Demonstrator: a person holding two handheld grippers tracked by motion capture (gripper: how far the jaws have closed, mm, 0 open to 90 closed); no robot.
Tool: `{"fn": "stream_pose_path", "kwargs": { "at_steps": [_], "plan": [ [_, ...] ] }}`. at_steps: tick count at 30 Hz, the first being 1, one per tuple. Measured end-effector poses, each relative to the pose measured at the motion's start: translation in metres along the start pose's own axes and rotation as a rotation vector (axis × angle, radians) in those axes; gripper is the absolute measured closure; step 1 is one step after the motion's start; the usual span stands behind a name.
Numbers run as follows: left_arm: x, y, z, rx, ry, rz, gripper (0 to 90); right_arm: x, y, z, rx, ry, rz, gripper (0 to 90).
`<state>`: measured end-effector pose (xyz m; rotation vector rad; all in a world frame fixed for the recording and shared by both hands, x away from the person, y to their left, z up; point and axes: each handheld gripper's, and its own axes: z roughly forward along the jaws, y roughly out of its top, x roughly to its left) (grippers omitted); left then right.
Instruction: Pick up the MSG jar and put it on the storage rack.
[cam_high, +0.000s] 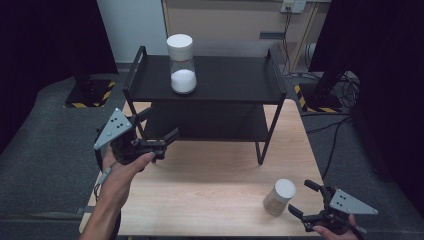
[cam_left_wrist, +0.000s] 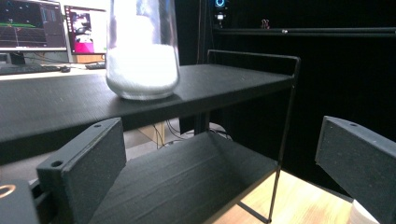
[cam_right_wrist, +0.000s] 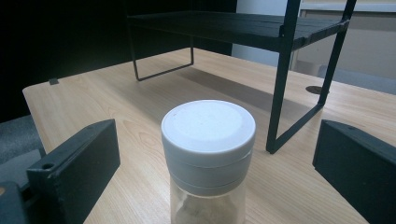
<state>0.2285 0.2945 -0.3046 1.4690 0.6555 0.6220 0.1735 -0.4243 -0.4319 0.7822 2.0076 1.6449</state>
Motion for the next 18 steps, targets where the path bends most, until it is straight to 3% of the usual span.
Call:
{"fn": "stream_pose_path", "kwargs": {
  "at_steps": [8,18],
  "plan": [
    [-0.020,-0.027,-0.002,0.033,0.020,0.040,0.6,0.000,0.001,-0.002,-0.005,-0.004,-0.002,1.2],
    [-0.036,-0.072,-0.008,0.061,0.045,0.013,0.6,-0.001,0.002,-0.003,-0.008,-0.004,-0.006,1.2]
  ]
}}
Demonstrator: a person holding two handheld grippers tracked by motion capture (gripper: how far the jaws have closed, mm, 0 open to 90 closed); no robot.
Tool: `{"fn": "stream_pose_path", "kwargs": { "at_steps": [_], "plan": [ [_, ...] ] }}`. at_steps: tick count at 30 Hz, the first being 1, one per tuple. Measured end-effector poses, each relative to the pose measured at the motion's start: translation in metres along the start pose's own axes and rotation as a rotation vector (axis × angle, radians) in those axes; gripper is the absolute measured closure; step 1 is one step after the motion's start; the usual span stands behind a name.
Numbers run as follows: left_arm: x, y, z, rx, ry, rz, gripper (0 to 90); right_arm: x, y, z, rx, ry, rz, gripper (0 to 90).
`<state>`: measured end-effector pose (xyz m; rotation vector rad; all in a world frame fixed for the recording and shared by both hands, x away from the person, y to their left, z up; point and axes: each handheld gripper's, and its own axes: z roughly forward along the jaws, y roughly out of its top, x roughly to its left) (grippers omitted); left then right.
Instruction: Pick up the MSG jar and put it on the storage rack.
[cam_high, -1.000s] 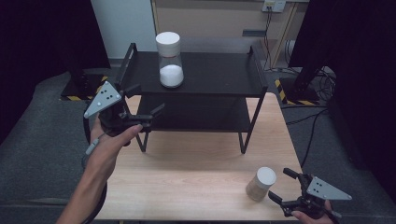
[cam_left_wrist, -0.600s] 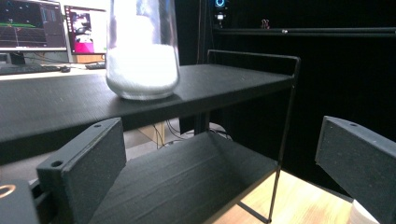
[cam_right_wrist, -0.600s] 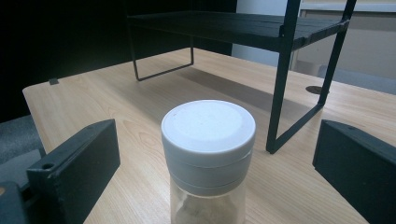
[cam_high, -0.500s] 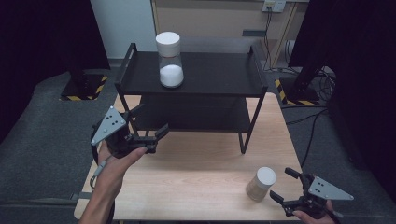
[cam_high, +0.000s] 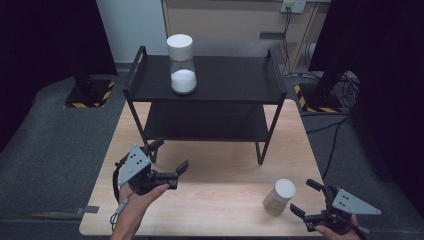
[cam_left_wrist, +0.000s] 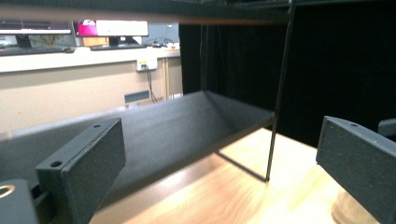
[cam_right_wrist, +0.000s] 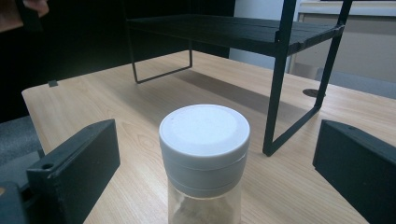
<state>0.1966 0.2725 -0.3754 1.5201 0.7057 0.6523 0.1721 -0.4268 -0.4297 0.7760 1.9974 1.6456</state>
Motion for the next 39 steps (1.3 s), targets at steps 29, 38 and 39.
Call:
{"fn": "stream_pose_path", "kwargs": {
  "at_steps": [29,38,39],
  "plan": [
    [-0.016,-0.062,-0.015,0.069,0.106,-0.013,0.8,0.001,0.001,0.003,0.016,0.007,-0.010,1.1],
    [-0.014,-0.065,-0.020,0.088,0.121,-0.004,0.8,0.004,0.002,0.005,0.015,0.017,-0.018,1.0],
    [-0.014,-0.066,-0.021,0.089,0.123,-0.003,0.8,0.004,0.002,0.005,0.016,0.018,-0.018,1.0]
  ]
}}
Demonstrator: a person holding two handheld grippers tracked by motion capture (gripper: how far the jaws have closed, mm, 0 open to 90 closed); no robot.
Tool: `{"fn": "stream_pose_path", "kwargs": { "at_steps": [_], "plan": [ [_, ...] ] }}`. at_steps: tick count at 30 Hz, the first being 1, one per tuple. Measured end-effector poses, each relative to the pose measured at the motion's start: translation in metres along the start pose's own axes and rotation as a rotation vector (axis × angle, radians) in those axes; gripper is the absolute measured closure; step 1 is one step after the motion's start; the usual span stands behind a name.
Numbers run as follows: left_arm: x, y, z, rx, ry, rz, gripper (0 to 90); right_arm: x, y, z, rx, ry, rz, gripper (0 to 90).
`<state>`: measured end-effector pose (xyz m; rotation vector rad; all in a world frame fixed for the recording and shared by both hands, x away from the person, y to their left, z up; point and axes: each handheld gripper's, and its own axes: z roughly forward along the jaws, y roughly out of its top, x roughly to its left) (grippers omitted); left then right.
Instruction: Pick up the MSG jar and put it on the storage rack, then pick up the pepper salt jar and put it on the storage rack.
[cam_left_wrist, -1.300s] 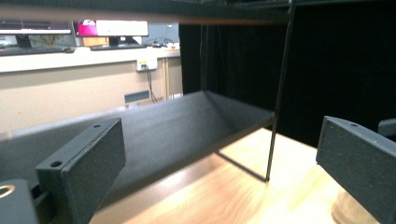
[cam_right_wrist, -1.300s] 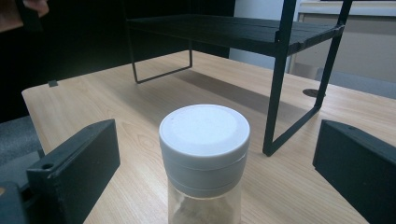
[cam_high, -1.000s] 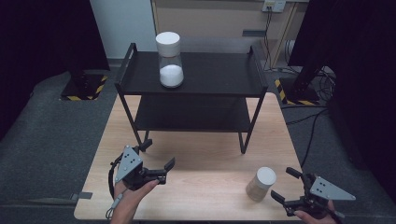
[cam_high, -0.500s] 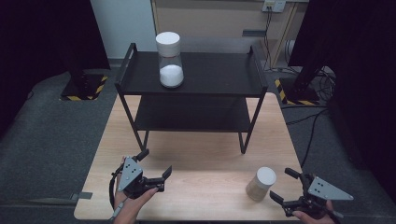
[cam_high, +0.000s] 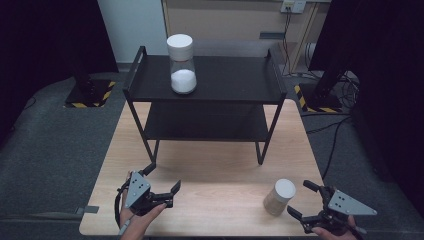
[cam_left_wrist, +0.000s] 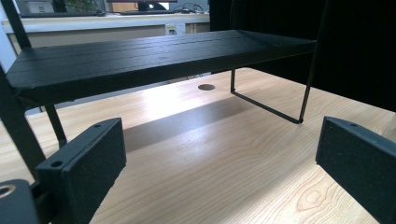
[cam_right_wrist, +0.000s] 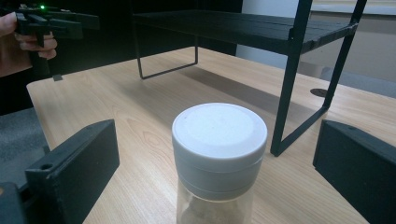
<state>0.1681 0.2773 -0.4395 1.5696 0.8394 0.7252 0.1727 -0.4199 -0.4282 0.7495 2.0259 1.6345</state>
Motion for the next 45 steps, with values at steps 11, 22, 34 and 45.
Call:
{"fn": "stream_pose_path", "kwargs": {
  "at_steps": [11,22,34,45],
  "plan": [
    [-0.001,-0.004,0.001,0.022,0.000,0.000,1.2,-0.001,-0.002,0.000,0.004,-0.005,0.008,1.0],
    [0.000,-0.002,-0.001,0.011,0.000,0.005,1.2,0.004,-0.002,0.004,0.008,-0.020,0.003,1.0],
    [-0.003,-0.001,0.000,0.016,-0.007,0.017,1.1,0.010,0.000,0.010,0.010,-0.037,-0.007,1.0],
    [-0.005,-0.002,0.001,0.023,-0.015,0.025,1.2,0.014,0.002,0.014,0.022,-0.056,-0.020,1.0]
  ]
}}
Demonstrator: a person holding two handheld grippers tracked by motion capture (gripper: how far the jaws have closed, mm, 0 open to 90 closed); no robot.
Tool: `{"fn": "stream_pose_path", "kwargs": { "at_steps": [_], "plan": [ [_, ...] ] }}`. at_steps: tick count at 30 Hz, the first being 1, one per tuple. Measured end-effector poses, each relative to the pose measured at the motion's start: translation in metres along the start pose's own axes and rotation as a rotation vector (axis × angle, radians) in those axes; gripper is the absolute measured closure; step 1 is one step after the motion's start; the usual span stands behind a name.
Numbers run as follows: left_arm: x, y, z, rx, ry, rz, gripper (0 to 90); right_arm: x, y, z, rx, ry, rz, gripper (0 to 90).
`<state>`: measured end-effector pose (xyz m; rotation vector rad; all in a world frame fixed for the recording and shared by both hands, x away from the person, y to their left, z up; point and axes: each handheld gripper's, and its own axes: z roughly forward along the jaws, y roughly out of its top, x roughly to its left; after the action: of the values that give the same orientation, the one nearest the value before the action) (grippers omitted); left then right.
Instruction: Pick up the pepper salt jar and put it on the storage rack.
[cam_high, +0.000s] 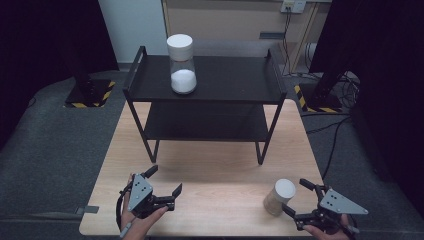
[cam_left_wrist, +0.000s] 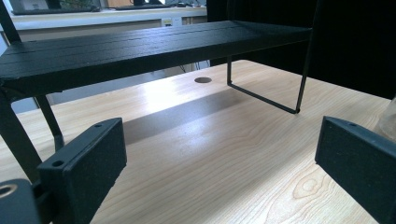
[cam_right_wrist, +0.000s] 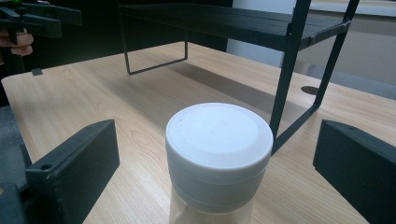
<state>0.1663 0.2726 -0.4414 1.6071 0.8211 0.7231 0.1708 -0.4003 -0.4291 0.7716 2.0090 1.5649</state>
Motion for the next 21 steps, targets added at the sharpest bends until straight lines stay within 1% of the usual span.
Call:
{"fn": "stream_pose_path", "kwargs": {
  "at_steps": [10,16,21],
  "plan": [
    [-0.001,0.000,0.001,0.004,-0.001,0.005,1.2,0.002,-0.003,0.008,0.014,-0.001,0.003,1.7],
    [-0.001,0.000,0.000,0.004,0.000,0.006,1.2,0.005,-0.005,0.014,0.021,-0.014,0.008,4.9],
    [-0.001,0.001,0.000,0.003,0.001,0.009,1.2,0.007,-0.006,0.020,0.028,-0.014,0.013,6.2]
  ]
}}
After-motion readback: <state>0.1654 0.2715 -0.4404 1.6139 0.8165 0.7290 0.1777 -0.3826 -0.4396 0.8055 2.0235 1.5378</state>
